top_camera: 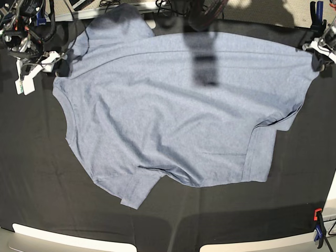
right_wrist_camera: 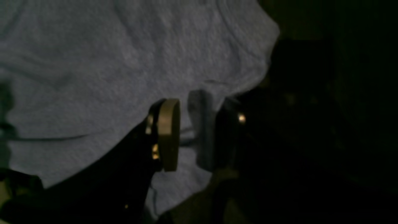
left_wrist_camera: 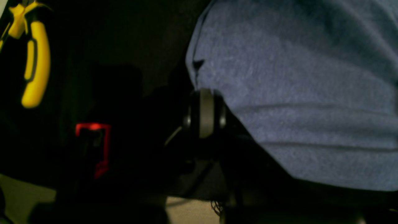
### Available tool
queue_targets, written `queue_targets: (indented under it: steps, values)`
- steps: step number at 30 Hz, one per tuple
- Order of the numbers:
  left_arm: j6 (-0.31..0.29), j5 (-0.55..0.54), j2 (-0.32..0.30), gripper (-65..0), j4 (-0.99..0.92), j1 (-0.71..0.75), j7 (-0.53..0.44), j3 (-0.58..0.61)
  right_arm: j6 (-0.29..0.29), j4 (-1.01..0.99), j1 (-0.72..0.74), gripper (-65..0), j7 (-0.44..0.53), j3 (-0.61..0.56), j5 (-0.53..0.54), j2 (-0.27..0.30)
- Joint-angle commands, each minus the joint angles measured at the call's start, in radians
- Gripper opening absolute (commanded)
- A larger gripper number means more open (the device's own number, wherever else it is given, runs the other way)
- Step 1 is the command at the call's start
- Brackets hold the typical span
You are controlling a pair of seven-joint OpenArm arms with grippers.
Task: Layout the t-shirt on the table in an organized manner, then fold the t-shirt properly
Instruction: 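Grasp the shoulder with the right gripper and pull it outward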
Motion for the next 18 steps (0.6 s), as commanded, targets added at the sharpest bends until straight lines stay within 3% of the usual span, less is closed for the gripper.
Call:
queue_targets:
  steps: [1,4,9,12,16,18]
  values:
    - [0.008,0.003,-0.017,-65.0,0.017,0.006,-0.021,-0.012,0.010,0.018,0.014,-42.3,0.018,0.008,0.034,0.018]
    - [0.010,0.060,-0.017,-65.0,0.017,0.007,-0.021,-0.012,0.010,0.018,0.050,-42.3,0.018,0.008,0.061,0.018]
    - [0.090,0.144,-0.017,-65.0,0.017,0.014,-0.021,-0.012,0.010,0.018,0.129,-42.3,0.018,0.007,0.061,0.017]
    - [0.091,0.178,-0.017,-63.2,0.017,0.014,-0.012,-0.012,0.010,0.018,0.167,-42.3,0.018,0.002,0.066,0.018]
    - [0.091,0.184,-0.017,-39.2,0.018,0.014,0.005,-0.012,0.010,0.018,0.193,-42.3,0.018,-0.034,0.113,0.018]
    - [0.091,0.185,-0.020,-31.4,0.030,0.014,0.005,-0.012,0.014,0.018,0.205,-42.3,0.018,-0.065,0.108,0.017]
